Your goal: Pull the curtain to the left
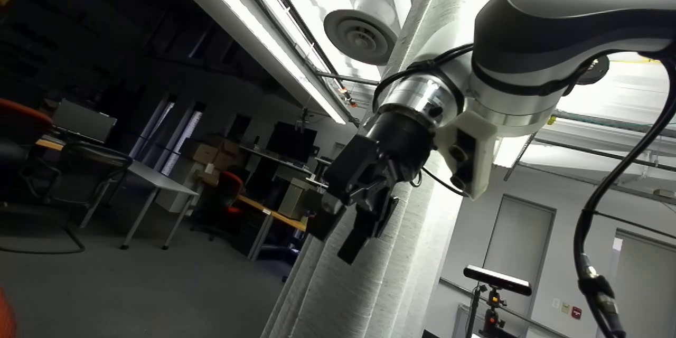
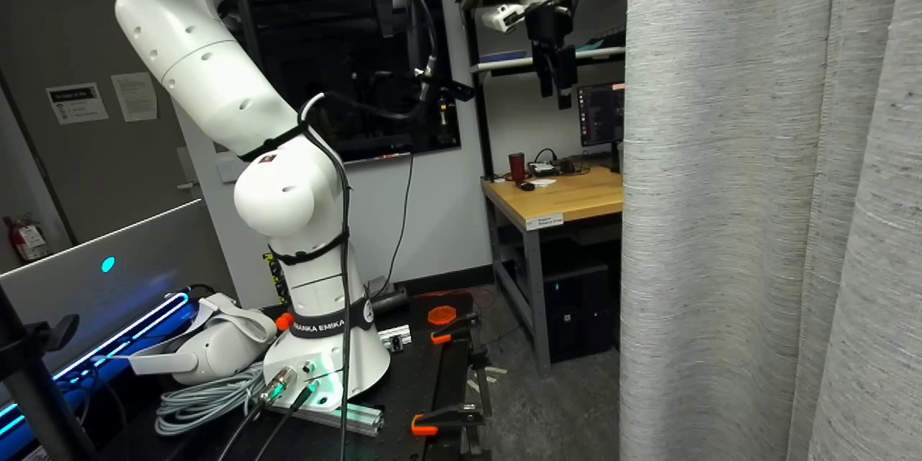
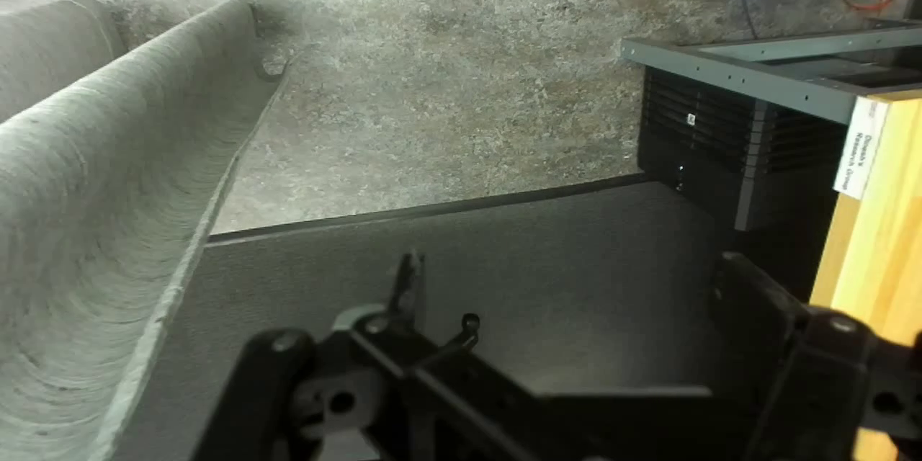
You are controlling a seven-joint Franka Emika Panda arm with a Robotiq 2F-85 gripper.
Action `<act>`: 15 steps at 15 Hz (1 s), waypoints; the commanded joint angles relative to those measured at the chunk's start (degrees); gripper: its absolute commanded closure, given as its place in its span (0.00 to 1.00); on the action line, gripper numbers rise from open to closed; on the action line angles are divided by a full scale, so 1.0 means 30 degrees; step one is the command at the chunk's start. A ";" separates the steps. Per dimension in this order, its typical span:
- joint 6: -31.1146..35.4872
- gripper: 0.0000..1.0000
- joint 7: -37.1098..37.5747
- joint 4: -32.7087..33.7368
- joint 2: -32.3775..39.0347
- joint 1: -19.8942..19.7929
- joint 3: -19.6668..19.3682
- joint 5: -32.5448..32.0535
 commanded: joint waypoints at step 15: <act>-0.1429 0.00 0.0002 -0.0348 -0.2667 -0.2938 -0.1272 -0.4703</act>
